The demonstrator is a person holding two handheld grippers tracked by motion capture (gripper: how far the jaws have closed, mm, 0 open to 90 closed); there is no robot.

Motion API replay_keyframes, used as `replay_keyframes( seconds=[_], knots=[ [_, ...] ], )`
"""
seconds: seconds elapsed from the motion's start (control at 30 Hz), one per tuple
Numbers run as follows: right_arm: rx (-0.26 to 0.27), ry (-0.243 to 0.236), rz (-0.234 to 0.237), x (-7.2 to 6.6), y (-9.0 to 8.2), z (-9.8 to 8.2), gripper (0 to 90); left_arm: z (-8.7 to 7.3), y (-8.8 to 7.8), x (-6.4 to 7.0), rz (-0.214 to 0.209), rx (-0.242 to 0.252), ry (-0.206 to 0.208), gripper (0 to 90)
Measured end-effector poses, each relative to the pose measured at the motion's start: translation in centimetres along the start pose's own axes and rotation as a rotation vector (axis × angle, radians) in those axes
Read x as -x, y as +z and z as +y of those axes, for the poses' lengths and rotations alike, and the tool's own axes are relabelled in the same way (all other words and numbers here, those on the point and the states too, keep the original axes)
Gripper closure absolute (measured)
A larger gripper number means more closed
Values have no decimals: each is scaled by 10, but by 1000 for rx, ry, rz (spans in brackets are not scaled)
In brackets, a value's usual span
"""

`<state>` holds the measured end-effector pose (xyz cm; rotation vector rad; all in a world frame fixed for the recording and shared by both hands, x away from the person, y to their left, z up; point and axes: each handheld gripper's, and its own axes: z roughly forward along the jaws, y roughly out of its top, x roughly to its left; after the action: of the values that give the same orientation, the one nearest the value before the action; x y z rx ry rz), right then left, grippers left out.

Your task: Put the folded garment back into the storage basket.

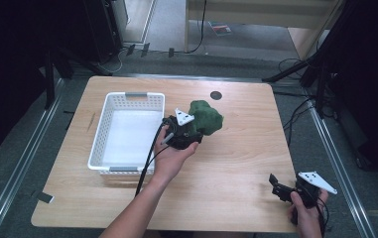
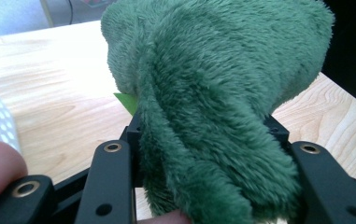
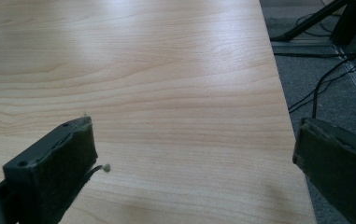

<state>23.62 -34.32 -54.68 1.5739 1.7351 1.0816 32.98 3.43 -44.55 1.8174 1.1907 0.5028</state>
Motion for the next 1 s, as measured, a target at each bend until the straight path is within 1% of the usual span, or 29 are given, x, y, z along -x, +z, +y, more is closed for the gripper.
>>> replay_keyframes(
  seconds=[0.13,0.3,0.5,0.57,0.87,1.0],
  knots=[
    [-1,2,0,0,0,0,0,1,-7,-9,6,-2,3,541],
    [-1,1,0,0,0,0,0,3,-20,-21,18,21,-13,541],
    [-1,0,-2,0,0,0,0,4,-33,-35,33,34,-19,540],
    [-1,1,-2,0,0,0,0,4,-37,-41,38,40,-28,541],
    [-2,-1,-3,0,0,0,0,0,-57,-75,96,59,-62,540],
    [-3,-1,-4,0,0,0,0,-4,-64,-88,112,68,-75,540]
  ],
)
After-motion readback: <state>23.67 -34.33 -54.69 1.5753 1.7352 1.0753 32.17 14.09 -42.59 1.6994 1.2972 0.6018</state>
